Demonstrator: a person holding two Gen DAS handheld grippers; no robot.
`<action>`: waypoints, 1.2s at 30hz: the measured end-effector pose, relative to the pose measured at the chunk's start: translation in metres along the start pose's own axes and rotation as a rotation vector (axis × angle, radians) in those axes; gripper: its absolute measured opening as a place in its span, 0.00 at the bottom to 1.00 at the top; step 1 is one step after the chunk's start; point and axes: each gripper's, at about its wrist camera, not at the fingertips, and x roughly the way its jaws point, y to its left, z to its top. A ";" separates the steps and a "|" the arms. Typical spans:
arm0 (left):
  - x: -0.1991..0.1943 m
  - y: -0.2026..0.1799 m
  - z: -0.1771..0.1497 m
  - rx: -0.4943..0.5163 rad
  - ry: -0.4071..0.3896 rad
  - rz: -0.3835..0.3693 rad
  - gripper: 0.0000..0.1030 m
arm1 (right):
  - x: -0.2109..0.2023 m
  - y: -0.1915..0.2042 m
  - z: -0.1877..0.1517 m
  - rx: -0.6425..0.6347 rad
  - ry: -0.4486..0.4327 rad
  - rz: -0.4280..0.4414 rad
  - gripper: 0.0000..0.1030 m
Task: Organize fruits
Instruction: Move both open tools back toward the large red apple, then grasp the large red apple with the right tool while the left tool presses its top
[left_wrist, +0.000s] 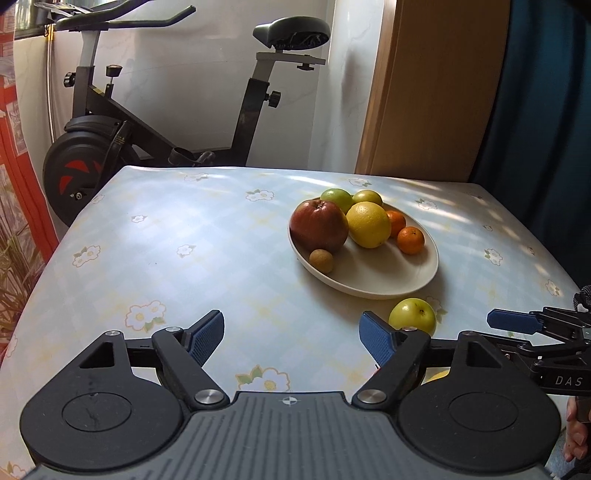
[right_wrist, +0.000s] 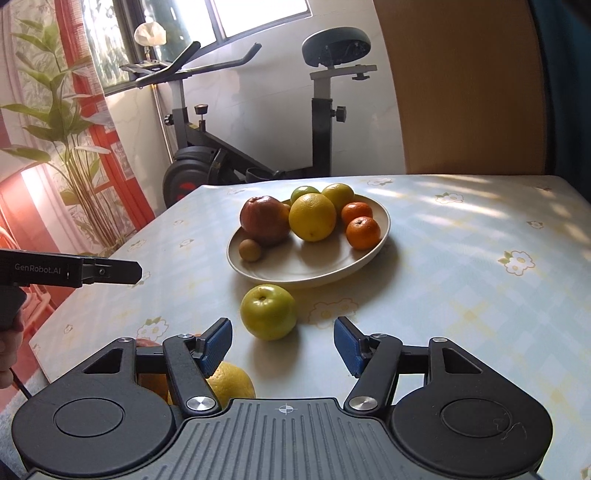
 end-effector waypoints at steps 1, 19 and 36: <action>-0.001 -0.002 -0.001 0.006 -0.006 0.009 0.80 | -0.002 0.001 -0.002 -0.007 0.005 -0.001 0.56; -0.031 0.027 -0.017 -0.013 0.024 0.009 0.71 | 0.010 0.051 0.016 -0.178 0.131 0.139 0.59; -0.021 0.035 -0.036 -0.059 0.104 -0.089 0.58 | 0.034 0.106 0.014 -0.464 0.342 0.227 0.53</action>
